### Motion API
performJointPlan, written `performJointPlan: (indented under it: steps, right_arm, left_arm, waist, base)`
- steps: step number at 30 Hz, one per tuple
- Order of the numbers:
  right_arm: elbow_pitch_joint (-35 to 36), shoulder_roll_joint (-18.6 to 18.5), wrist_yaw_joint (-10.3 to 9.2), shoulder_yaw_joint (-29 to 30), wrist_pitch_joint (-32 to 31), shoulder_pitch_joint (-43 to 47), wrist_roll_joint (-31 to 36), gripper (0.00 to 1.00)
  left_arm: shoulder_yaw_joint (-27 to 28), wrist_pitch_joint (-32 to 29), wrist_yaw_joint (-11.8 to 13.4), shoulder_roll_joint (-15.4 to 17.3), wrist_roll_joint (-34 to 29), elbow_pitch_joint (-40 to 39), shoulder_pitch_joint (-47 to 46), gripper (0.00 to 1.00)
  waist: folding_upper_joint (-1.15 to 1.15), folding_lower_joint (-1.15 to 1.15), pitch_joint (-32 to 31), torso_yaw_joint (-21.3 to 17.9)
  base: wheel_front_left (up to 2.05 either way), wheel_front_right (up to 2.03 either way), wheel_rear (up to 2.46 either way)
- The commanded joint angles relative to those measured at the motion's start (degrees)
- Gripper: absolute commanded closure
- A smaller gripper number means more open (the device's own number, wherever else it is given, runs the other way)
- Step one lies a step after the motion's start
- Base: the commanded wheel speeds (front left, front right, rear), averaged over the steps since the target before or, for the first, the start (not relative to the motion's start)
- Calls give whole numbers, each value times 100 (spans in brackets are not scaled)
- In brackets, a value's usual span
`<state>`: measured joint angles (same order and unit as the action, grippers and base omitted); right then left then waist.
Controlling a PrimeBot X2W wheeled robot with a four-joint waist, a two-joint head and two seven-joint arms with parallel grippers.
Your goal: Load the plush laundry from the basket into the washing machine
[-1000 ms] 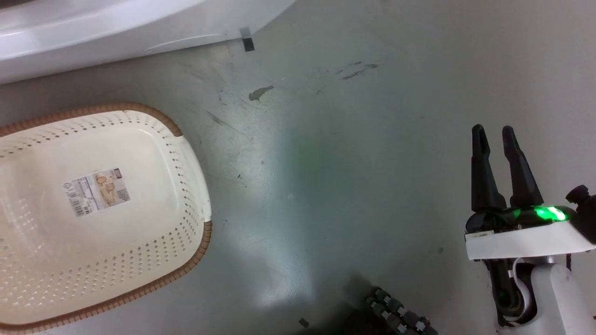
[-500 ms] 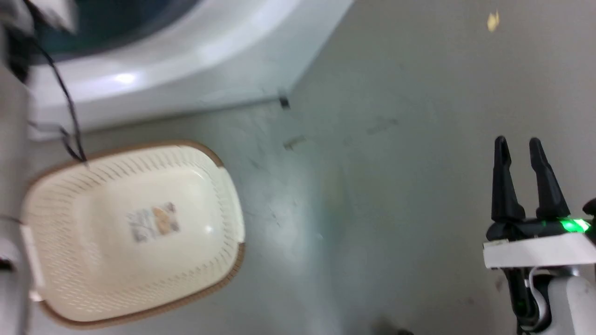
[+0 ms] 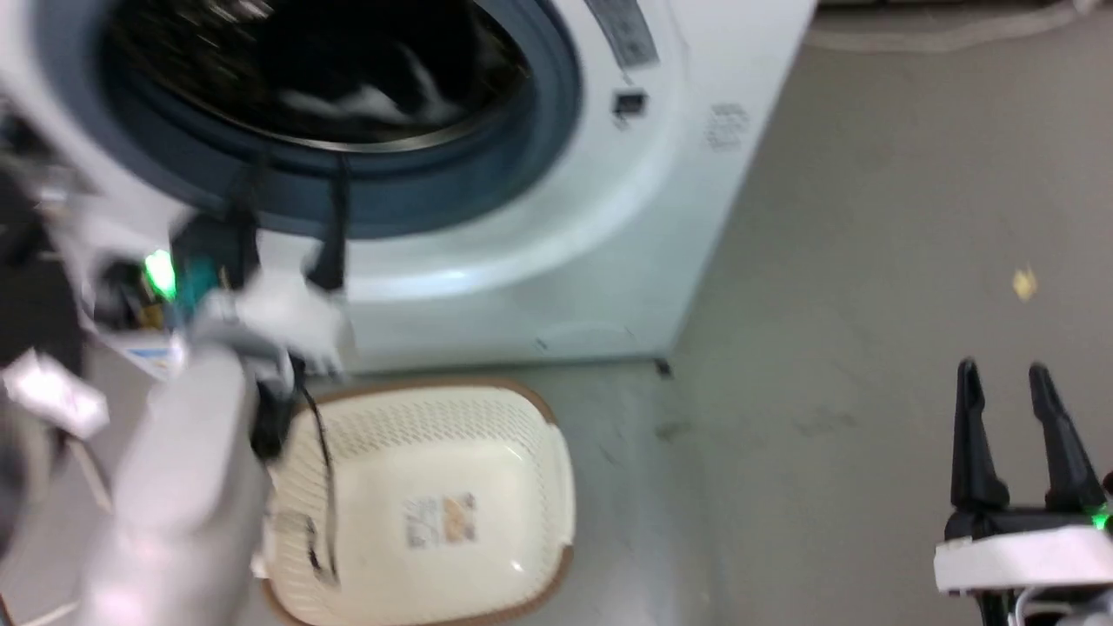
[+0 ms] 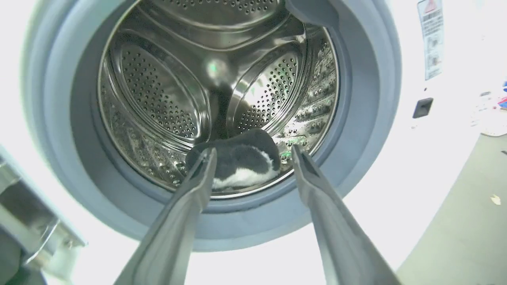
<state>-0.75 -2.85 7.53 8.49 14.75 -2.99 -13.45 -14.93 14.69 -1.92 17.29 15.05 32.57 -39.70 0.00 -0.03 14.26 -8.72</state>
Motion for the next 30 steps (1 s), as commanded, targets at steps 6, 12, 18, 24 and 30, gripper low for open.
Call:
performJointPlan:
  steps: [6,12,18,24,30]
  right_arm:
    - [2,-3,-4,-61,25,366,188,0]
    - [-70,-3,-4,-159,25,660,393,0]
    - [-142,-3,-4,-307,25,801,455,0]
    - [-206,-3,-4,-385,25,851,404,0]
    - [-210,1,0,-395,-4,742,434,100]
  left_arm:
    - [217,29,222,-224,344,-1024,1777,0]
    - [332,30,441,-495,414,-1765,3066,0]
    - [402,30,725,-789,69,-2308,3799,0]
    - [416,30,777,-930,-366,-2590,4111,0]
    - [458,-6,745,-944,-430,-2691,4085,100]
  waist:
    - [0,3,-1015,822]
    - [0,3,-1294,1103]
    - [0,3,-1392,1226]
    - [0,3,-1432,1293]
    - [0,3,-1439,1303]
  base:
    - [0,0,0]
    - [0,0,0]
    - [0,0,0]
    - [0,0,0]
    - [0,0,0]
